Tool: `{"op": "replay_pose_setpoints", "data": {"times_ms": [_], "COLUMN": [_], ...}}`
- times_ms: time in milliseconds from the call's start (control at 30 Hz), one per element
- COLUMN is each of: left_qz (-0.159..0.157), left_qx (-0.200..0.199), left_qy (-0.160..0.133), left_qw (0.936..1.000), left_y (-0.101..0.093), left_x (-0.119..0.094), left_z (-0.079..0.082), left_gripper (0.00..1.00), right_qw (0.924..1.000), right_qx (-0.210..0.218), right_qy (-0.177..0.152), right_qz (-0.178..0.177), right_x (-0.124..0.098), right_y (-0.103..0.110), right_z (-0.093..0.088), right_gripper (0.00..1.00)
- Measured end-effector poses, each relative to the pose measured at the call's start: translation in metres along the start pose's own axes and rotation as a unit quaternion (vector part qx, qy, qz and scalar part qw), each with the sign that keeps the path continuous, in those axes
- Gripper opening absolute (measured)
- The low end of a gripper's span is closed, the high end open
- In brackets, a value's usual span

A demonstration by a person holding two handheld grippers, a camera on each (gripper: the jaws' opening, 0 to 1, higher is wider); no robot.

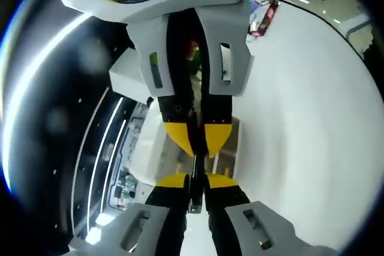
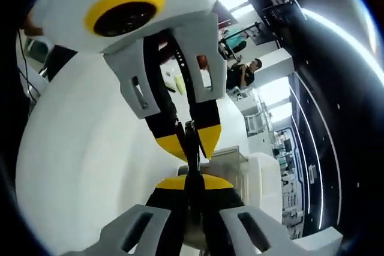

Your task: Pick up the scattered pens and sticky notes one by one and arrange them into an orderly layout on the desk, lining the pens up parallel to each other and squaring the sticky note stack until the whole desk area is clear and organized

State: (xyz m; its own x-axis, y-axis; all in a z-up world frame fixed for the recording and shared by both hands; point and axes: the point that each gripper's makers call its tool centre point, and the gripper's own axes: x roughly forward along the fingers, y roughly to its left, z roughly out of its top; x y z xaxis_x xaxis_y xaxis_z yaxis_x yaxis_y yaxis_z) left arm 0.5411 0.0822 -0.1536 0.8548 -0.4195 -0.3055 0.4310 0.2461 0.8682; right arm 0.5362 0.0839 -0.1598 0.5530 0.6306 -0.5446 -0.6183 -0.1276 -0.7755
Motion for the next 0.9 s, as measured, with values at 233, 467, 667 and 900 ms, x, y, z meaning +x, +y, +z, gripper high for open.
{"op": "replay_pose_setpoints", "data": {"times_ms": [233, 467, 667, 900], "left_qz": [0.007, 0.02, 0.034, 0.047], "left_qx": [0.017, 0.031, 0.05, 0.037], "left_qy": [0.004, 0.006, 0.017, 0.009], "left_qw": [0.9998, 0.9993, 0.998, 0.9982], "left_y": [0.021, 0.044, 0.052, 0.061], "left_x": [0.015, 0.03, 0.044, 0.066], "left_z": [0.004, 0.014, 0.019, 0.022], "left_gripper": [0.11, 0.11, 0.11, 0.12], "right_qw": [0.9998, 0.9991, 0.9978, 0.9962], "right_qx": [-0.001, 0.007, 0.008, 0.022], "right_qy": [0.011, 0.018, 0.036, 0.04], "right_qz": [-0.016, -0.039, -0.055, -0.074], "right_x": [-0.004, -0.008, -0.004, 0.0], "right_y": [-0.022, -0.047, -0.066, -0.075], "right_z": [-0.012, -0.024, -0.037, -0.054], "right_gripper": [0.09, 0.09, 0.09, 0.09]}}
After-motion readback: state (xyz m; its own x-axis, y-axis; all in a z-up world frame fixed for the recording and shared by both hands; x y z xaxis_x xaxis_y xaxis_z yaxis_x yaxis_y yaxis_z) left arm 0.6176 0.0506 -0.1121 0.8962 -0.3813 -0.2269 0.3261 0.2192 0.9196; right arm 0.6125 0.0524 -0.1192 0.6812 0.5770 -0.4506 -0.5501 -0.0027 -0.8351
